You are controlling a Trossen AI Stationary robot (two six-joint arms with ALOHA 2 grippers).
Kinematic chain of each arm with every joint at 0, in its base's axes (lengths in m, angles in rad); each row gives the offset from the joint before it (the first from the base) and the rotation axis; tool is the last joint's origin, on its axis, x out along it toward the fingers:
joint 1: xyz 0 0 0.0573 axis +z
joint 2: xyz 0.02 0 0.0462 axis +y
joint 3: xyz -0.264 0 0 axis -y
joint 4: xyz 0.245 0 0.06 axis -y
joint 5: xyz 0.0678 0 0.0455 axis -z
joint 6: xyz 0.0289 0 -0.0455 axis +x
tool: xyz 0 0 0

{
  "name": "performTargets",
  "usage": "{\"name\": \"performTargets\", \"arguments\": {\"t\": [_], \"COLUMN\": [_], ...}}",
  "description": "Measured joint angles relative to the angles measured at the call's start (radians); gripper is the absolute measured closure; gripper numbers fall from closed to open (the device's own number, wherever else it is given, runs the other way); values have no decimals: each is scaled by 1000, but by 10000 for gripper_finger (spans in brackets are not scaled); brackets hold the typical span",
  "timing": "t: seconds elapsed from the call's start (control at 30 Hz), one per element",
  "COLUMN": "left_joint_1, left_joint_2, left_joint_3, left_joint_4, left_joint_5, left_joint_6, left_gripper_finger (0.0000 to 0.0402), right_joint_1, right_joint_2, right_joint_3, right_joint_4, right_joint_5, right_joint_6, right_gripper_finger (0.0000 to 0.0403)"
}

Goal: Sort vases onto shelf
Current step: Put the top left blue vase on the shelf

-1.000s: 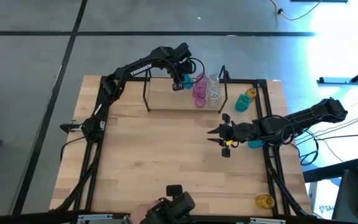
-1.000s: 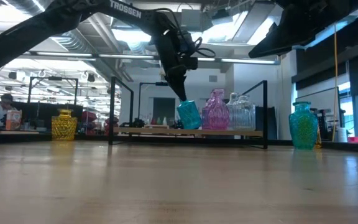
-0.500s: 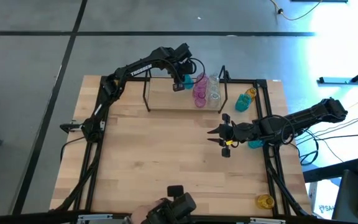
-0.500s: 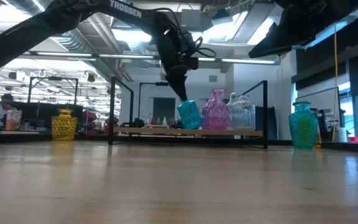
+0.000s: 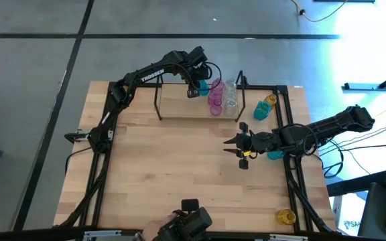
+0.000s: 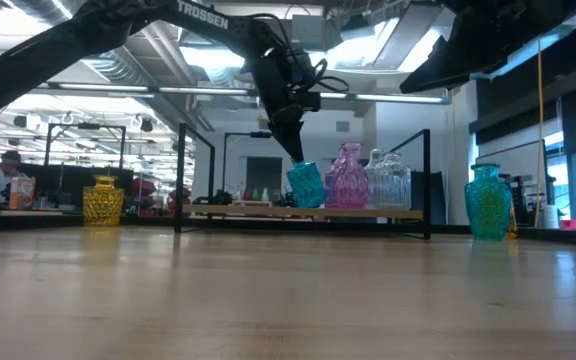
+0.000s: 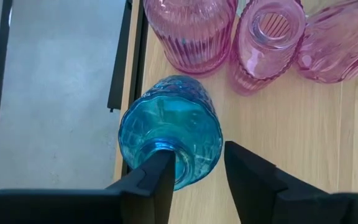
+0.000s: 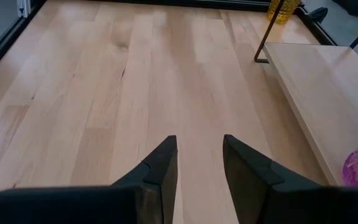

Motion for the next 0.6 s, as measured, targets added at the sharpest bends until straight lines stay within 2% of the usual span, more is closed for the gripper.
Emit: {"name": "performTargets", "arguments": {"t": [0.3,0.6], "left_joint_1": [-26,-38], "left_joint_2": [1,1], "left_joint_3": [0,0], "left_joint_4": [18,19], "left_joint_5": [-2,-115], "left_joint_6": [6,9], "left_gripper_finger": [268,268], "right_joint_1": [0,0], "right_joint_2": [0,0], "right_joint_3": [0,0], "right_joint_4": [0,0], "right_joint_5": [0,0], "right_joint_6": [0,0], "right_gripper_finger": [288,288]}}
